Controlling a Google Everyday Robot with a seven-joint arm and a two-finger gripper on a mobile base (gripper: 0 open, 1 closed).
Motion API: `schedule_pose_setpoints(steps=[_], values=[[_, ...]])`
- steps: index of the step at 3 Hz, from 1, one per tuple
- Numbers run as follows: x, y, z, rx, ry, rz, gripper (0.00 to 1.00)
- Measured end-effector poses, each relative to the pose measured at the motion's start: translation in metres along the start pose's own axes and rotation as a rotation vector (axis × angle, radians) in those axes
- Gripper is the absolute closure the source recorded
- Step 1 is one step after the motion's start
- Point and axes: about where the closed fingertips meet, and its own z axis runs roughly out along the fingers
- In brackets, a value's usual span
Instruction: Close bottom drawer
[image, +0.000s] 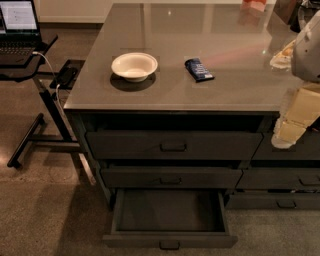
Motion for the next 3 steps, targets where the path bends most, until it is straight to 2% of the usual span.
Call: schedule_pose_setpoints(steps=[2,3], values=[[0.008,0.002,0.008,-0.014,-0.013,0.017,0.0],[0.018,0.014,0.043,-0.067,-0.049,0.032,0.0]])
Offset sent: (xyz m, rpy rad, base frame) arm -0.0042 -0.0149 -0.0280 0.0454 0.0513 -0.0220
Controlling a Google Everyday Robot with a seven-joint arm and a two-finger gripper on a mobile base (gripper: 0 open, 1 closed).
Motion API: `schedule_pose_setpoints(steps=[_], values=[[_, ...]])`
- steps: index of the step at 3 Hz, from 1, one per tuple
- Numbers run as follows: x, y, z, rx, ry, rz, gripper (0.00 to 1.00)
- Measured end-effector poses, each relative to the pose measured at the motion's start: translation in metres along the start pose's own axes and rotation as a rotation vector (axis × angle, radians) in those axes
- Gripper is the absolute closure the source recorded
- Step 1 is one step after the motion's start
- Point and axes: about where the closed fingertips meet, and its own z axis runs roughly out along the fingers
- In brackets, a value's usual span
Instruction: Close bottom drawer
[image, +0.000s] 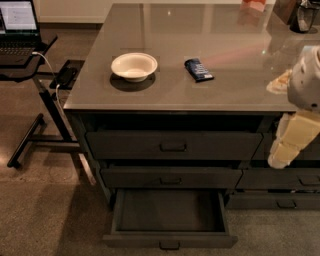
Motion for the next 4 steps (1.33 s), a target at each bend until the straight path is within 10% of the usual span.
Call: schedule_pose_setpoints(steps=[3,4], values=[[0.031,0.066,0.149,-0.159,-0.108,-0.013,0.0],[0.048,0.082,0.189,-0.221,-0.123,0.042,0.19]])
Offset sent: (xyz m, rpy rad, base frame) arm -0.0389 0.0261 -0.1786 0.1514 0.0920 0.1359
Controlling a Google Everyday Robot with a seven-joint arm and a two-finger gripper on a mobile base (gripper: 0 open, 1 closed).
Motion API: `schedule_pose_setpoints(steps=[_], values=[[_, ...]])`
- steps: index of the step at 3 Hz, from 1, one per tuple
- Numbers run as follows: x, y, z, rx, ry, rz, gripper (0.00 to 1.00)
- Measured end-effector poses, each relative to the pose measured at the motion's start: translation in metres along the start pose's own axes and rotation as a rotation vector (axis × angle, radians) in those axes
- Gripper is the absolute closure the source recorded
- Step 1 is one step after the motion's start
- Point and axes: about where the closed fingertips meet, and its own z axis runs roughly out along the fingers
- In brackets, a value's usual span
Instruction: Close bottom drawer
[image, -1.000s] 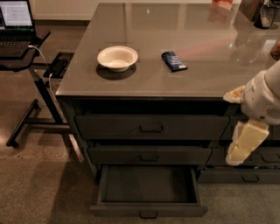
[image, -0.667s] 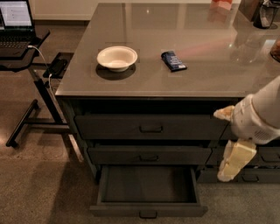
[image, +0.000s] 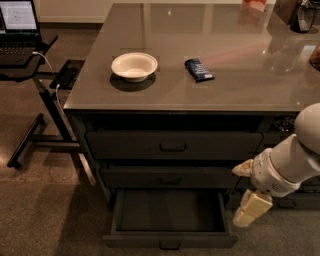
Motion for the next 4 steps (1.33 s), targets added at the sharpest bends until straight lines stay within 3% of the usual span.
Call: schedule_pose_setpoints(steps=[1,3,4], values=[[0.024,-0.004,0.022,-0.012,-0.046,0.069,0.42],[0.026,-0.004,0.024,-0.016,-0.049,0.074,0.89],[0.031,-0.008,0.048,-0.008,-0.072,0.136,1.0]])
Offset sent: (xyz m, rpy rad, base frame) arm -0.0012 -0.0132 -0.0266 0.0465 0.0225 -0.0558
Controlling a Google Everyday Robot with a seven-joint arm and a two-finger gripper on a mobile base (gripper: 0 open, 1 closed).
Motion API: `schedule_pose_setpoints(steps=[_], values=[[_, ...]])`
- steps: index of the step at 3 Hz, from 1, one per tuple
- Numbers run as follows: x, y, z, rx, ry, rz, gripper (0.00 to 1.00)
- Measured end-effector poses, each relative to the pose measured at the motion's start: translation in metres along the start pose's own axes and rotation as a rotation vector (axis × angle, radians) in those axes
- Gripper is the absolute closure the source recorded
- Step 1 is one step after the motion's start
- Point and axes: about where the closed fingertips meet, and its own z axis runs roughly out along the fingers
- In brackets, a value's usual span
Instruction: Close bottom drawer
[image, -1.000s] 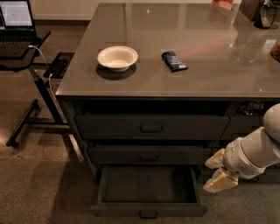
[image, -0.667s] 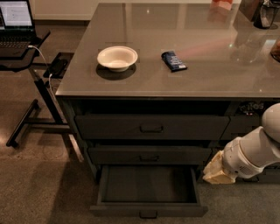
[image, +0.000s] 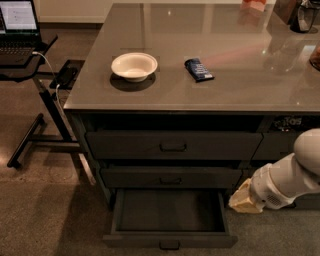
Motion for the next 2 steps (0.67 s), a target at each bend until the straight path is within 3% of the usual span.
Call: schedule_pose_setpoints(steps=[1,2], values=[[0.022,-0.007,0.044,0.036,-0.017,0.1,1.0],[0.056,-0.006,0.096,0.078,-0.031,0.145,1.0]])
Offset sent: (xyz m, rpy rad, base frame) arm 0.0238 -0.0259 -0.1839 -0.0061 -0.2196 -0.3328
